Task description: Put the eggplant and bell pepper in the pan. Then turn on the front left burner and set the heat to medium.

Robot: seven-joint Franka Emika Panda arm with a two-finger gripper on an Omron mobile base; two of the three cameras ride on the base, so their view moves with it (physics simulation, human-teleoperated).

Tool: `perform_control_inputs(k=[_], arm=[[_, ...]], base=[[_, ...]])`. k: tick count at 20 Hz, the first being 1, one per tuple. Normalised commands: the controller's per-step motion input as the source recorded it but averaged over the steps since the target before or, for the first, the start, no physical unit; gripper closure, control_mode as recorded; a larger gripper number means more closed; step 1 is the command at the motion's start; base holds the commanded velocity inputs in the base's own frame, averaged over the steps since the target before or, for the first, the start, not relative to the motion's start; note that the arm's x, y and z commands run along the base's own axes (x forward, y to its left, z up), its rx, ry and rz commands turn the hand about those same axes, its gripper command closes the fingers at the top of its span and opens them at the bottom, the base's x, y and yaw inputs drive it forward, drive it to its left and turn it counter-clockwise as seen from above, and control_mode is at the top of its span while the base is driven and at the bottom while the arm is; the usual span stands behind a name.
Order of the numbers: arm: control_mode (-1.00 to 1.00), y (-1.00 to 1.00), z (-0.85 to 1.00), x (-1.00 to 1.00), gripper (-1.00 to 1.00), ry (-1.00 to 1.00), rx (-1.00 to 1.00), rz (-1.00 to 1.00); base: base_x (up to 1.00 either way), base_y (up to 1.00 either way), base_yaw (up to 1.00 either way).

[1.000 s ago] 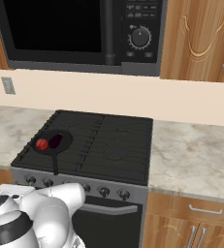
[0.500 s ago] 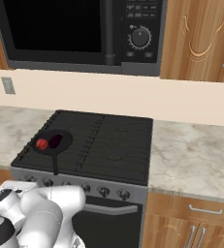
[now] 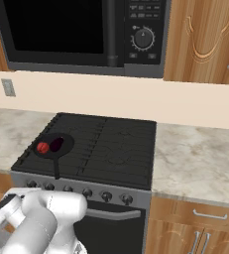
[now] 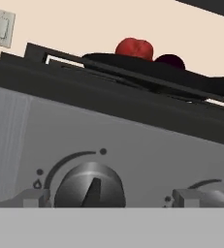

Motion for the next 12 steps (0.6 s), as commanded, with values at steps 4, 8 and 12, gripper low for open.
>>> perform_control_inputs(k=[4, 8, 12], arm=[[-1.0, 0.0, -0.15, 0.09, -1.0, 0.0, 0.0, 0.0], [-1.0, 0.0, 0.0, 0.35, -1.0, 0.0, 0.0, 0.0], [-1.0, 0.0, 0.0, 0.37, -1.0, 0.0, 0.0, 0.0]], base=[[0.0, 0.0, 0.0], [0.0, 0.0, 0.0], [0.0, 0.0, 0.0]])
